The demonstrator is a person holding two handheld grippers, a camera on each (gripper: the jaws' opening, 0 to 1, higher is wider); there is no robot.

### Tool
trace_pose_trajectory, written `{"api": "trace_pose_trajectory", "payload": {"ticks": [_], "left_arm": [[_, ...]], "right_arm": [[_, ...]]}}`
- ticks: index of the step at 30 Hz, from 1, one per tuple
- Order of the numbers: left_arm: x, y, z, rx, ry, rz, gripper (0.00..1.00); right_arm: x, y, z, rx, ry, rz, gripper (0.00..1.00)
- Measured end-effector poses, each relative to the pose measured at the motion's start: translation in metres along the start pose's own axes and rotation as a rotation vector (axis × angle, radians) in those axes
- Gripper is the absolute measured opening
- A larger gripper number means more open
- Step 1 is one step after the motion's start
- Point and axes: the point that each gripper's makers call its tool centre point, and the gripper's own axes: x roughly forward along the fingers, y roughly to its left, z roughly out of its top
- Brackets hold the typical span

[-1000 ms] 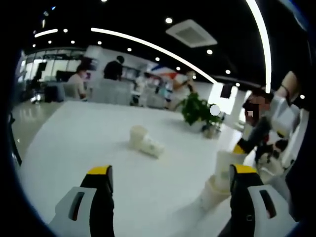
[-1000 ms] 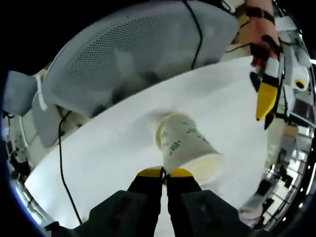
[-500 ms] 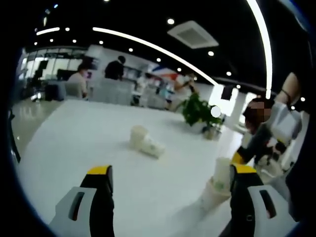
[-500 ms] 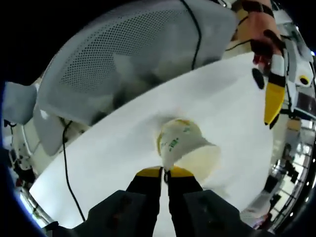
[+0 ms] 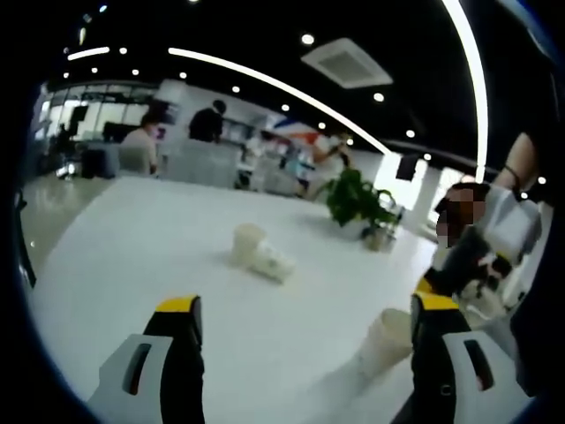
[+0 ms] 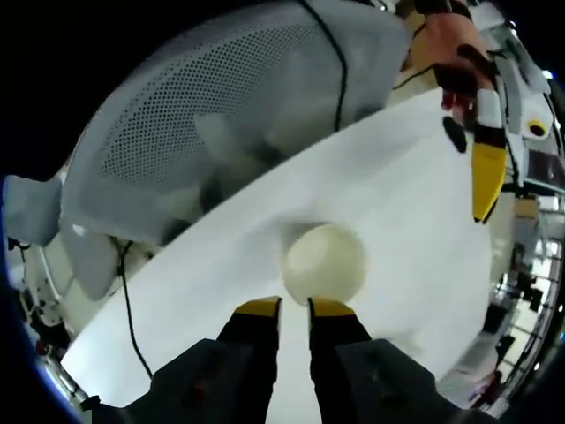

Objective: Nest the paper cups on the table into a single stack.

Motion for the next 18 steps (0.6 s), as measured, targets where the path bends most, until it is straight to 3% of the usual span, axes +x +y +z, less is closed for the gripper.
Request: {"api": "trace_pose_trajectory", "payload": {"ticks": [10,14,18], "left_arm": [[0.001,-0.003,0.003,-0.006,-0.004,-0.005,0.97],[0.001,-0.004,0.003,0.001,0.004,-0.009,0.97],[0.001,-0.005,0.003,0.004,0.006,-0.008,0.97]], "right_arm": [[-0.001,0.012,-0.005,0.054,-0.012,0.006,0.1],[-0.006,0.015,-0.004,0.114,-0.045,-0.001,0.11],[-0.016,0.013,0.006,0.23,-0.135,-0.037,0.11]]}}
